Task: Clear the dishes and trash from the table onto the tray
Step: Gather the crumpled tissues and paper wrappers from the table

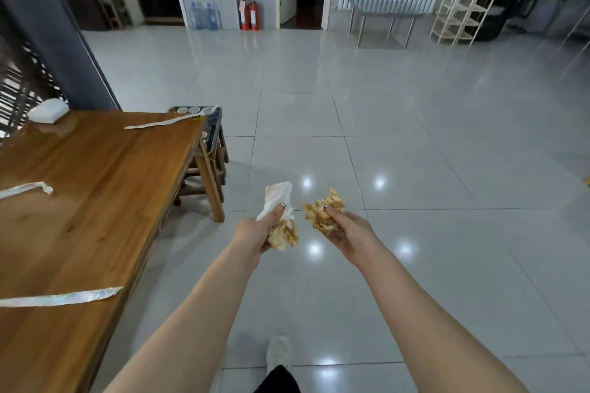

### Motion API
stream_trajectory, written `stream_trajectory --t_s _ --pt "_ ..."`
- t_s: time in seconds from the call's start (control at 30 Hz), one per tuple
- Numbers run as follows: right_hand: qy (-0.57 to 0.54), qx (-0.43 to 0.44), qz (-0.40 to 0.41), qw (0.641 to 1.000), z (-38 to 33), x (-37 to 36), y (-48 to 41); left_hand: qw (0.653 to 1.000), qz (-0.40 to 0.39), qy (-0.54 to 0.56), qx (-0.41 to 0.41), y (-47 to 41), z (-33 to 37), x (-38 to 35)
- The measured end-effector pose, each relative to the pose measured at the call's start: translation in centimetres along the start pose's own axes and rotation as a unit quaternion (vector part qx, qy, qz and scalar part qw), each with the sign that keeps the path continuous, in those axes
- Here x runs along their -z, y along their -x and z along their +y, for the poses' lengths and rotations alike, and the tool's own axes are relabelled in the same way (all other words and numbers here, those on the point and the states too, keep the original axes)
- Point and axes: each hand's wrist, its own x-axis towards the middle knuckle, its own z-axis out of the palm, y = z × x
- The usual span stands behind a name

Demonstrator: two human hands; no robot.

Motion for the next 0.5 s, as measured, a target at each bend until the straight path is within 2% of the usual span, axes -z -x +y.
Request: stream_trajectory --t_s 0.5 --pt "0.03 0.026 -0.005 0.999 -11.0 -11.5 -23.1 0.998 0.043 -0.018 -0.04 -22.0 16.6 -1.3"
